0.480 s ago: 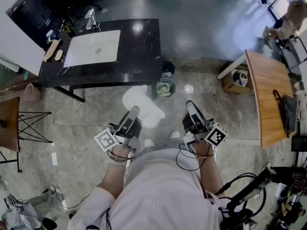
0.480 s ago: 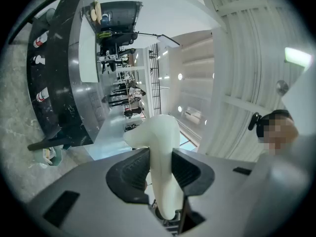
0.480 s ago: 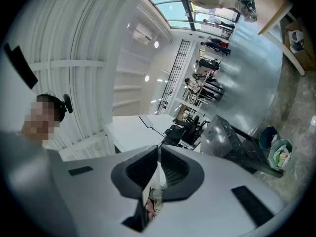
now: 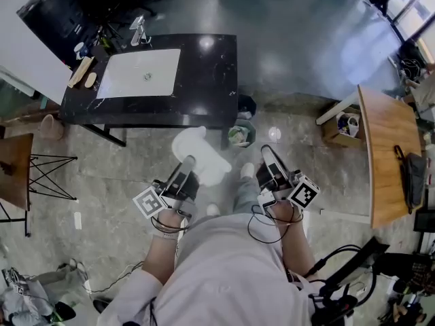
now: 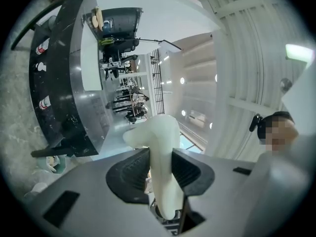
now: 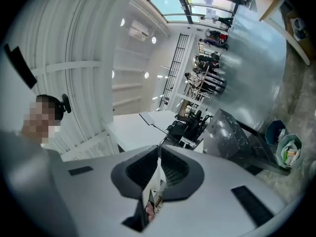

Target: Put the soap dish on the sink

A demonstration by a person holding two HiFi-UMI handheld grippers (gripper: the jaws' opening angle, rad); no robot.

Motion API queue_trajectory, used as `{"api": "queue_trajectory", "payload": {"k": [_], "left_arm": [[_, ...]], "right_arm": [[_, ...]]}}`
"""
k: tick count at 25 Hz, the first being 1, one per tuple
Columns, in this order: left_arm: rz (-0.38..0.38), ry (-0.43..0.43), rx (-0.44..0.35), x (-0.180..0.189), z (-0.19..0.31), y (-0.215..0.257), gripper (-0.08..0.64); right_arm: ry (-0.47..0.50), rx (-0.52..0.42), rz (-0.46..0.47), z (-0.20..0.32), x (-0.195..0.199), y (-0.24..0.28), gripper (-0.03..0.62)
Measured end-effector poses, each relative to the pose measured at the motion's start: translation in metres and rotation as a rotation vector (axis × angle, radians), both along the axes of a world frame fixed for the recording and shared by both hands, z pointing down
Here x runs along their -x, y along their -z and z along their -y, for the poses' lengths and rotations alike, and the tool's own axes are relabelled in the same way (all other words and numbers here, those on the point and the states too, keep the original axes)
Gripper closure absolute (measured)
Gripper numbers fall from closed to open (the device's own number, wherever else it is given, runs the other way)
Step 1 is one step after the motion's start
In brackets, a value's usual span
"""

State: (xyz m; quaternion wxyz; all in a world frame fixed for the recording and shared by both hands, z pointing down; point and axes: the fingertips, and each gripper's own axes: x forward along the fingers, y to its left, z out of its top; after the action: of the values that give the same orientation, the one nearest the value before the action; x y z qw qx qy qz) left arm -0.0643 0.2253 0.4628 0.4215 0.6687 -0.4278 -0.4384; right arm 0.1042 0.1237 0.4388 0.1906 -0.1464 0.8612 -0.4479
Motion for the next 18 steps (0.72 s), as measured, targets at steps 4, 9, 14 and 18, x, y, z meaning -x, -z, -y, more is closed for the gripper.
{"api": "queue_trajectory", "payload": {"k": [4,9,14,18], "left_arm": [[0.013,0.035,0.037,0.008,0.021,-0.011,0.436],[0.015,0.089,0.052,0.026,0.057,-0.016,0.436],[0.014,0.131,0.067,0.040,0.101,-0.018,0.436],[0.016,0.176,0.071,0.053,0.138,-0.015,0.436]], "right_arm": [[0.044,0.020,0.033,0.030,0.015,-0.005,0.560],[0.094,0.045,0.020,0.075,0.037,-0.016,0.560],[0.145,0.052,0.026,0.127,0.055,-0.017,0.560],[0.184,0.041,0.033,0.173,0.069,-0.013,0.560]]}}
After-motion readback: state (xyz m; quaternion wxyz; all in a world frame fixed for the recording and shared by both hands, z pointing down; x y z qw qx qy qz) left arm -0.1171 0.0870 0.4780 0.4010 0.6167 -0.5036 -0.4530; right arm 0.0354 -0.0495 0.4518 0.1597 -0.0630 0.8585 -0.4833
